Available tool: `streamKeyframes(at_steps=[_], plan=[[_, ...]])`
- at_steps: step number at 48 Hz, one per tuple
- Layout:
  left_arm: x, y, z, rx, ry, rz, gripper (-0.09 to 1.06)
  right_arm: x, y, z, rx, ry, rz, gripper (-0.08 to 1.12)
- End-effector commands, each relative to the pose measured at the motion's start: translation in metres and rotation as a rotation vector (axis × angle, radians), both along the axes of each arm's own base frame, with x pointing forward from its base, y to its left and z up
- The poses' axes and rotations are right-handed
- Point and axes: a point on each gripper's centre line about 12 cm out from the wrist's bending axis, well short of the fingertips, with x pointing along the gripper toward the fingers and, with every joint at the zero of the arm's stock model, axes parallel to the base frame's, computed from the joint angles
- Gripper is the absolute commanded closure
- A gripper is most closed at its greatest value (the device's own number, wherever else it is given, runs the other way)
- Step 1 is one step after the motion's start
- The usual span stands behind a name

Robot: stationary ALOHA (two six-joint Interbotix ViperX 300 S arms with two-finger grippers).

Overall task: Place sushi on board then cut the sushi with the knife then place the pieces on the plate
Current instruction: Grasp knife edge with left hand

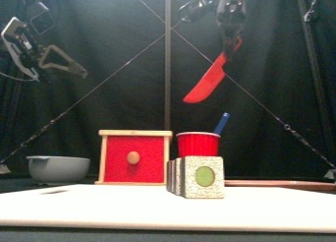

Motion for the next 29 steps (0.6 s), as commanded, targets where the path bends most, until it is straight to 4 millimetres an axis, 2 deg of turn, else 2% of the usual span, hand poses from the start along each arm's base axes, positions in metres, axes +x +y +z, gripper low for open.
streamKeyframes(at_steps=[1, 8, 18, 29], plan=[[0.006, -0.009, 0.019, 0.017, -0.081, -0.049, 0.91, -0.017, 0.012, 0.020, -0.028, -0.129, -0.014, 0.63], [0.007, -0.023, 0.029, 0.022, -0.152, -0.111, 0.82, -0.032, 0.030, 0.015, -0.025, -0.244, -0.022, 0.63], [0.011, -0.039, 0.036, 0.021, -0.214, -0.185, 0.59, -0.044, 0.056, -0.021, 0.051, -0.416, -0.030, 0.63], [0.036, -0.053, 0.026, 0.051, -0.139, -0.251, 0.36, -0.055, 0.075, -0.048, 0.159, -0.655, -0.011, 0.63]])
